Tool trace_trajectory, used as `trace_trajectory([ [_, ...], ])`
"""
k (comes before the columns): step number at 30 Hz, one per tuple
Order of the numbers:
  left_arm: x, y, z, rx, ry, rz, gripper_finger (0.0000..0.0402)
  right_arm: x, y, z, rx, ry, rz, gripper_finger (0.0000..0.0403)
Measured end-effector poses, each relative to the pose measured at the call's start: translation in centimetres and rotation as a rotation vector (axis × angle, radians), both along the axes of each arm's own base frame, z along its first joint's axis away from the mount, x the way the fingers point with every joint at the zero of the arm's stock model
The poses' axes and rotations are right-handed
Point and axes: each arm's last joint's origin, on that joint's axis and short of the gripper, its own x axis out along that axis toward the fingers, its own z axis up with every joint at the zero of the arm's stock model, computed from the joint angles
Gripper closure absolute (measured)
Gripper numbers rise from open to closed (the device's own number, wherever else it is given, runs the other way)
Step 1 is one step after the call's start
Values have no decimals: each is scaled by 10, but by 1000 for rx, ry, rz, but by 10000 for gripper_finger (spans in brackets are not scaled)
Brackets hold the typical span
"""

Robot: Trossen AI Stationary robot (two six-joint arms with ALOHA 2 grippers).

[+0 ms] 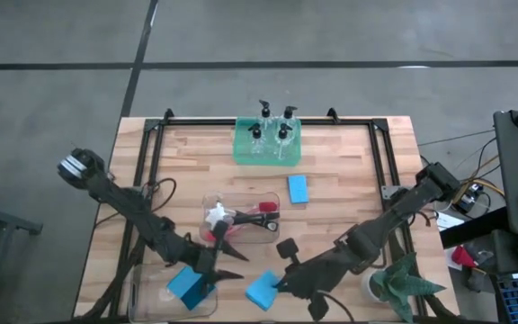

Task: Pick & Place Kitchen Sink Supplies
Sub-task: Put the blue sponge into the bottom transparent bin

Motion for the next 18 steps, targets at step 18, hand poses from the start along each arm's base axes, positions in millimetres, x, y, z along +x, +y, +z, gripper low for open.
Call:
trace_trajectory([
  [18,13,-13,-1,4,-156,-103,198,22,-18,-5,10,-40,-8,391],
])
